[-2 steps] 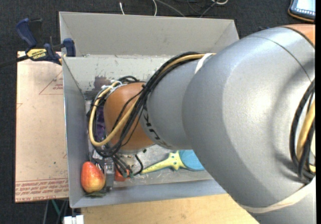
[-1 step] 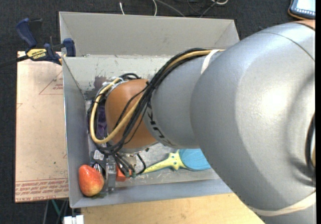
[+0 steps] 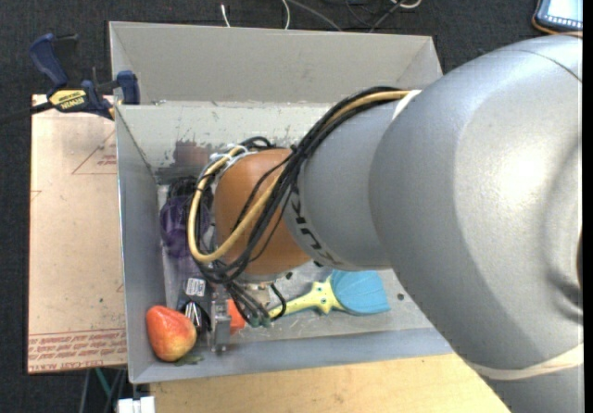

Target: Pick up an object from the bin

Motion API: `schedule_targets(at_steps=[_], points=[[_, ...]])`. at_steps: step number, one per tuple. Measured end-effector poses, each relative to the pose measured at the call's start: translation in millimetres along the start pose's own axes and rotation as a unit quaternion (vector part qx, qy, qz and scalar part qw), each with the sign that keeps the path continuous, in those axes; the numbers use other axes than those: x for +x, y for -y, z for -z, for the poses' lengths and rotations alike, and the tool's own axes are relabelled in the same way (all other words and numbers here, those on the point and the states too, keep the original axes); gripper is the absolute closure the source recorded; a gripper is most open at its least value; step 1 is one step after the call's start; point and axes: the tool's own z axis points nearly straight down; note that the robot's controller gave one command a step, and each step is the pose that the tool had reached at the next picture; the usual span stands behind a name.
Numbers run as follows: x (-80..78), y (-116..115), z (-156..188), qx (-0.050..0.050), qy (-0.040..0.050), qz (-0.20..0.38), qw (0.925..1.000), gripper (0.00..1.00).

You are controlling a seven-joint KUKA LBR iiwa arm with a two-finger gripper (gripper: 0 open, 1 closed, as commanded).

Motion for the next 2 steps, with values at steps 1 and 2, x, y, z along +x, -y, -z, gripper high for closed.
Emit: schedule_targets(at_steps=[1, 2], points=[[0.0, 0.0, 0.0, 0.0, 0.0, 0.0, 1.0, 1.0], [0.0, 0.0, 0.0, 0.0, 0.0, 0.0, 1.0, 1.0]])
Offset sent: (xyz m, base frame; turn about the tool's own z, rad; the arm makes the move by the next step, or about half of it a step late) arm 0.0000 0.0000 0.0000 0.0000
